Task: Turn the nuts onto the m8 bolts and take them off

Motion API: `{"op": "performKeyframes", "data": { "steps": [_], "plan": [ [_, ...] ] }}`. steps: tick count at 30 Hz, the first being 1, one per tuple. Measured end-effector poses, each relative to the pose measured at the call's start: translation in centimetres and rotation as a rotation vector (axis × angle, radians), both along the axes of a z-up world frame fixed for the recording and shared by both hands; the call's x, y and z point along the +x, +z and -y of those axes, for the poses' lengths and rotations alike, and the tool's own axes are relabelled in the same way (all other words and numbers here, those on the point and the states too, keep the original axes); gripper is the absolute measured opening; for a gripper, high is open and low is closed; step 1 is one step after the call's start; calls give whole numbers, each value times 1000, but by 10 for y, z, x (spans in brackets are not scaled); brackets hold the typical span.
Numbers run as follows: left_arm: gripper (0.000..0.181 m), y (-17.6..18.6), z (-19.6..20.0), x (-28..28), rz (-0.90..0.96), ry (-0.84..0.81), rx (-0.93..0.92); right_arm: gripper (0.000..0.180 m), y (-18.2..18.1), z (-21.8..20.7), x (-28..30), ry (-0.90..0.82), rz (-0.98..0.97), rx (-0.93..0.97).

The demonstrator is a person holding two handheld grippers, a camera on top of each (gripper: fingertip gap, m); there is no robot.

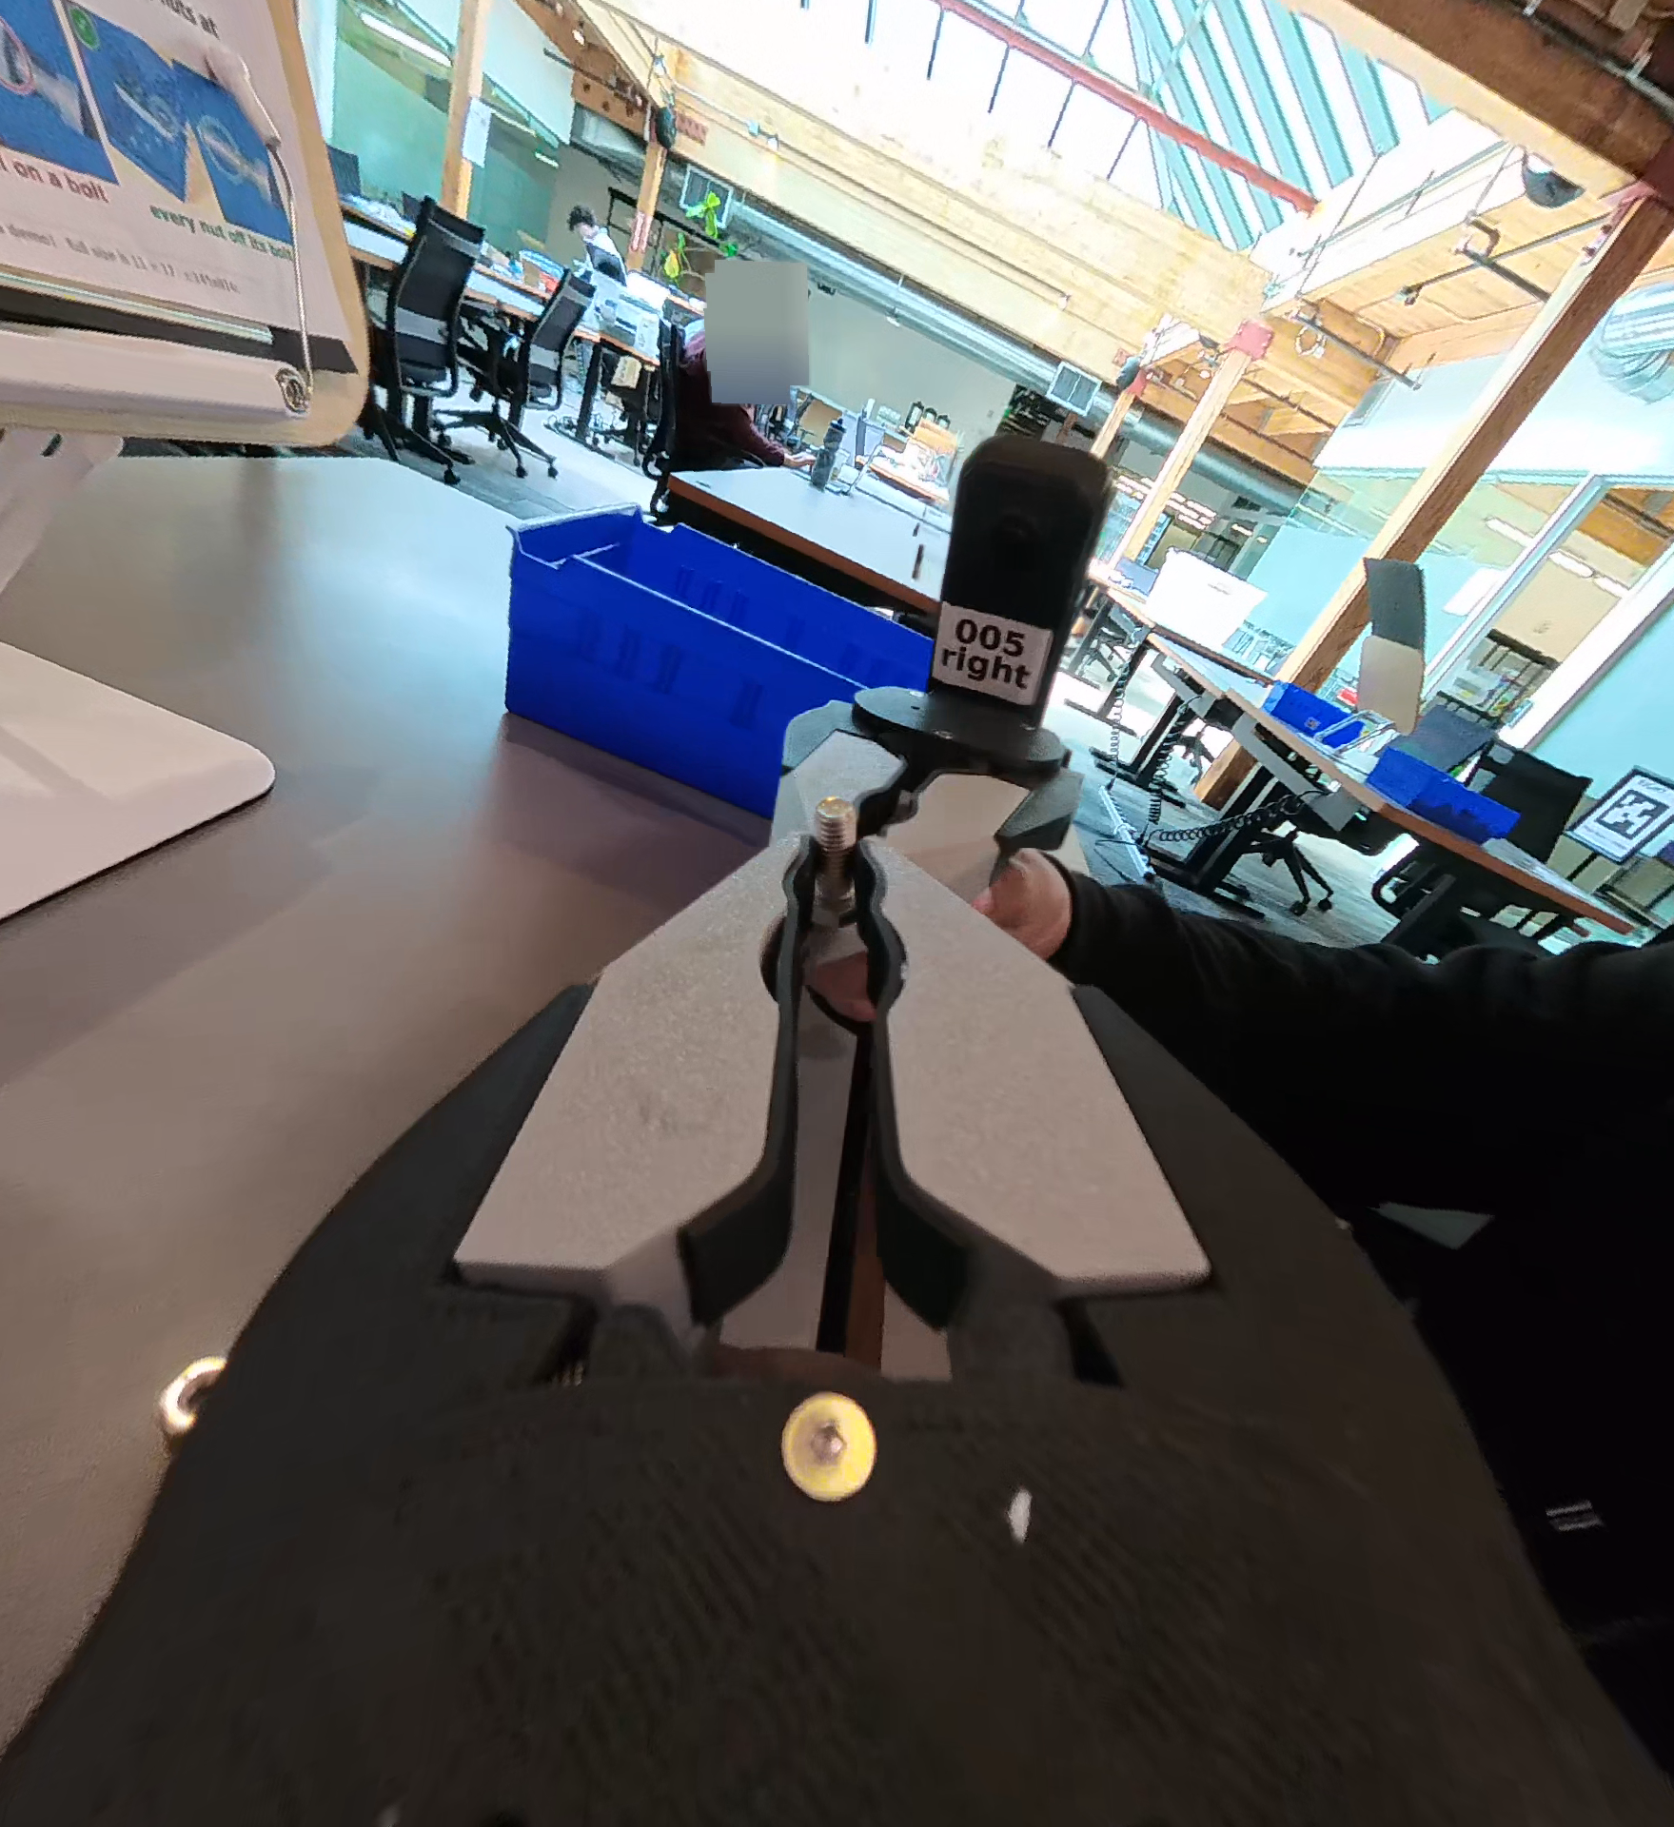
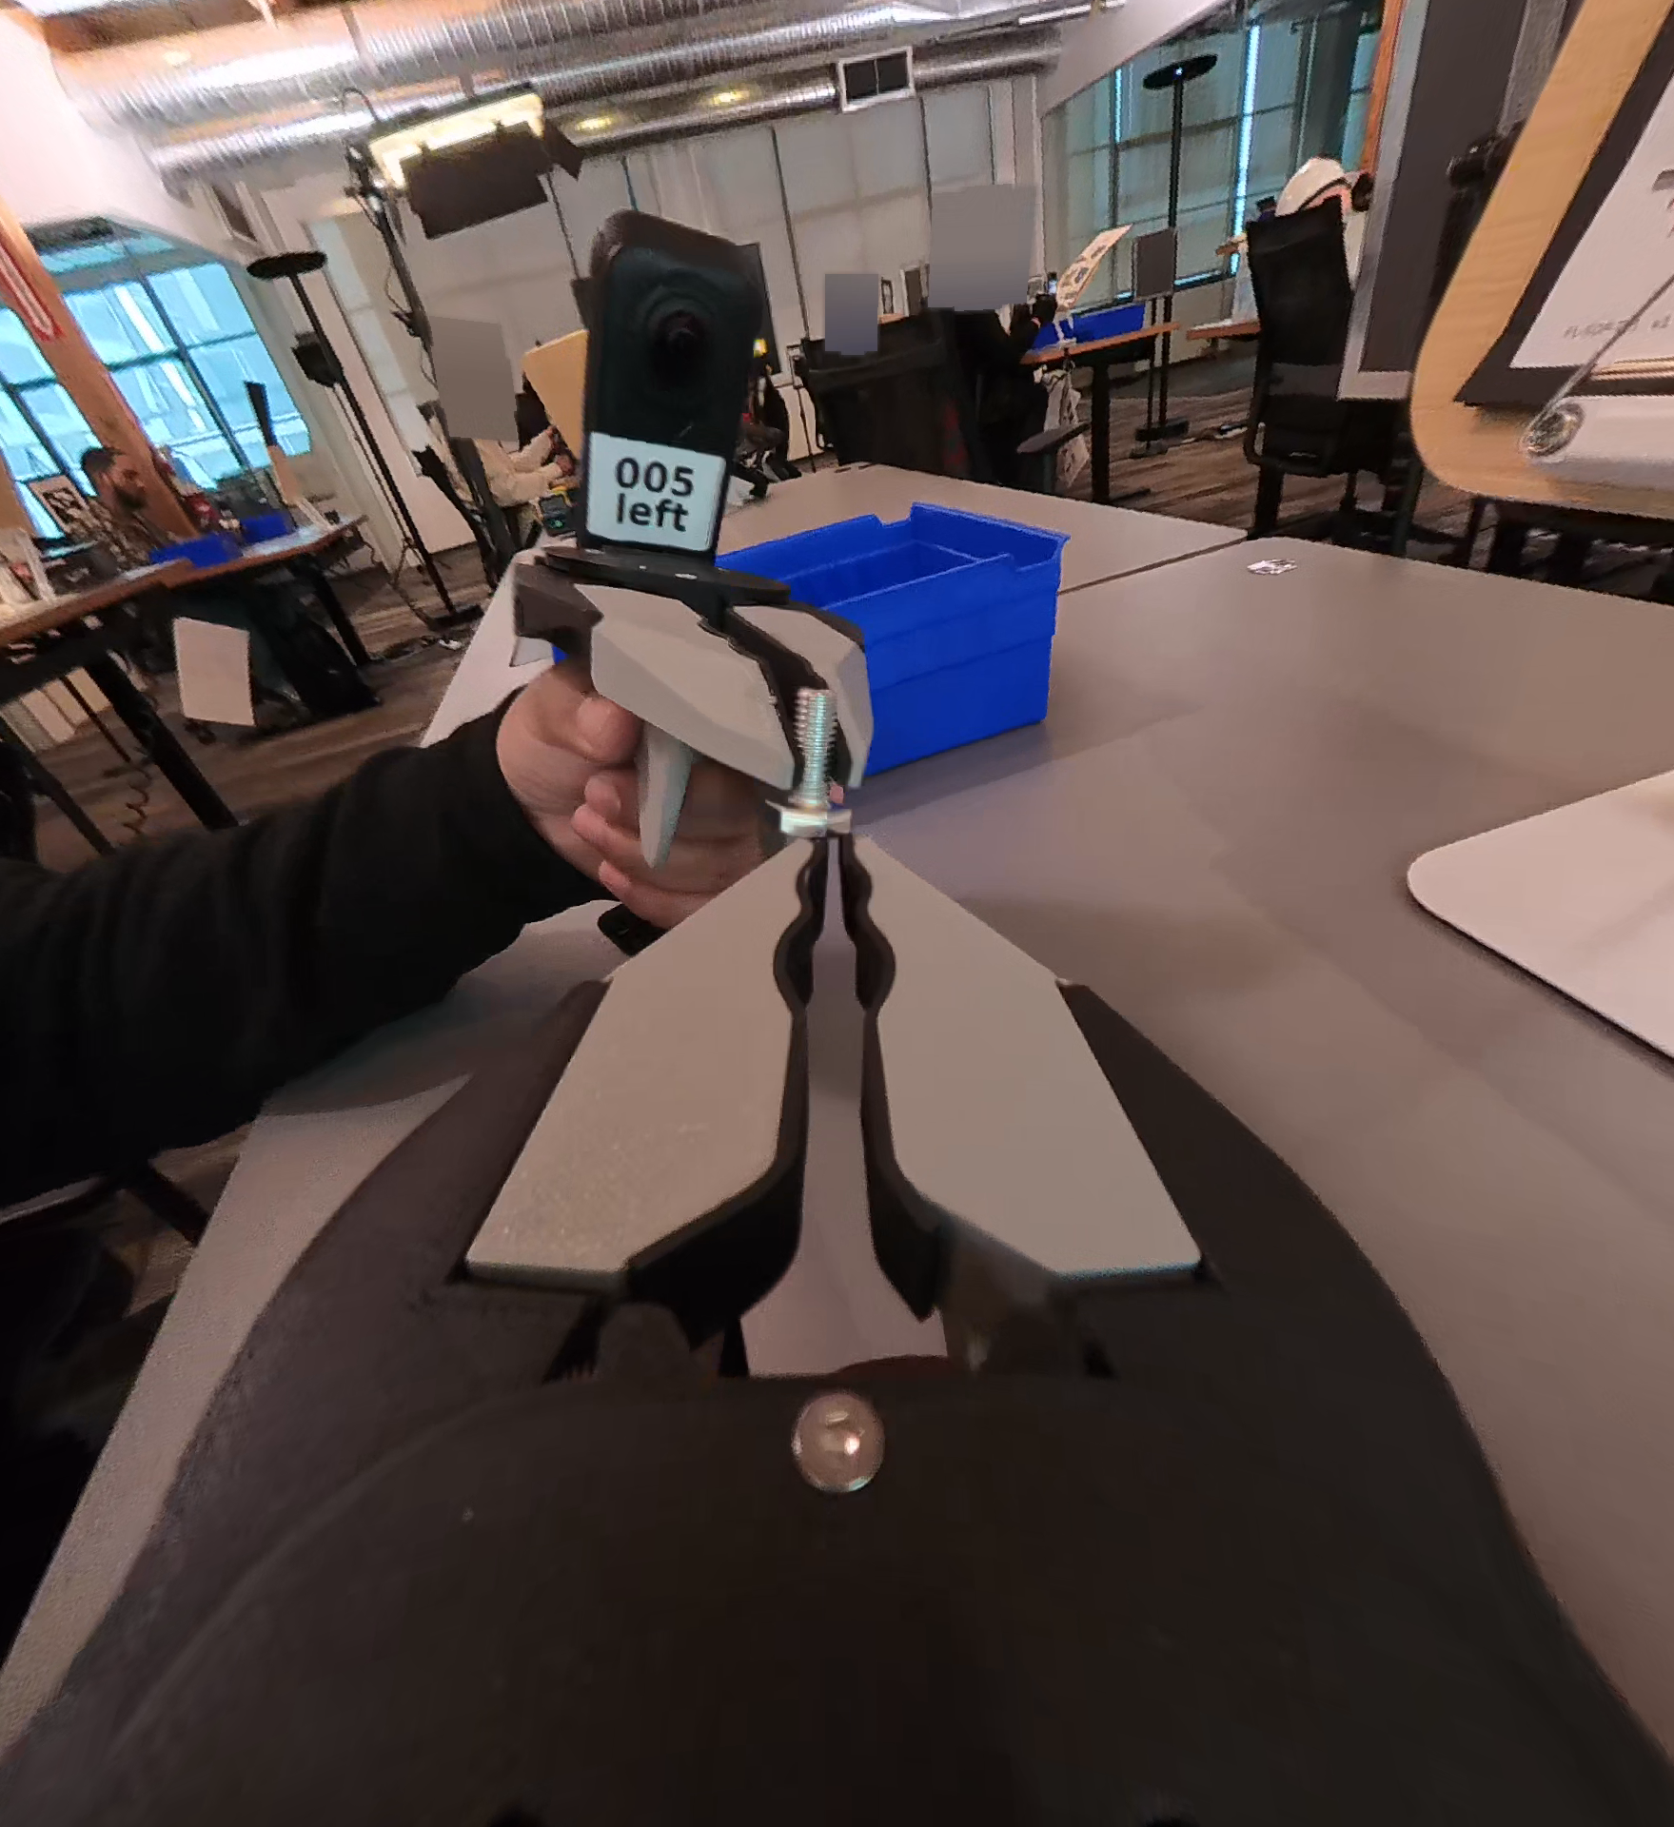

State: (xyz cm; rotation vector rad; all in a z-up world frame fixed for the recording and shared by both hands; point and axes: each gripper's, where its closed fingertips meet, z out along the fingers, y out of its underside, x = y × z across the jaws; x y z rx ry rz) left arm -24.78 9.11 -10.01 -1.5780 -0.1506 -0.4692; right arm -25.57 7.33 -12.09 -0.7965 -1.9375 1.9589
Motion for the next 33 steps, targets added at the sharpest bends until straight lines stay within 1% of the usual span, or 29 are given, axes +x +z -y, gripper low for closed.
{"op": "performKeyframes", "data": {
  "steps": [1, 3, 4, 9, 13, 18, 23, 33],
  "plan": [
    [5, 1, 0, 0, -15, 9, 0, 3, 0, 1, 1, 7, -8, 4],
    [5, 1, 1, -2, -30, 21, -4, 20, -2, 4, 2, 23, 21, 7],
    [5, 1, 2, -4, -22, 26, -3, 23, -2, 5, 2, 27, 29, 10],
    [5, -4, 3, -4, -41, 20, -31, 21, 1, 0, 1, 9, 15, -9],
    [5, -6, 1, 0, -46, 4, -45, 13, 4, 2, 4, 36, 16, -34],
    [5, -4, -1, 2, -18, -4, -31, 13, 6, 2, 5, 58, 37, -64],
    [5, 3, 3, 6, 29, -48, 27, 13, 13, 4, 10, 102, 37, -128],
    [6, 4, 3, 7, 62, -64, 53, 12, 16, 4, 11, 107, 28, -152]
  ]
}}
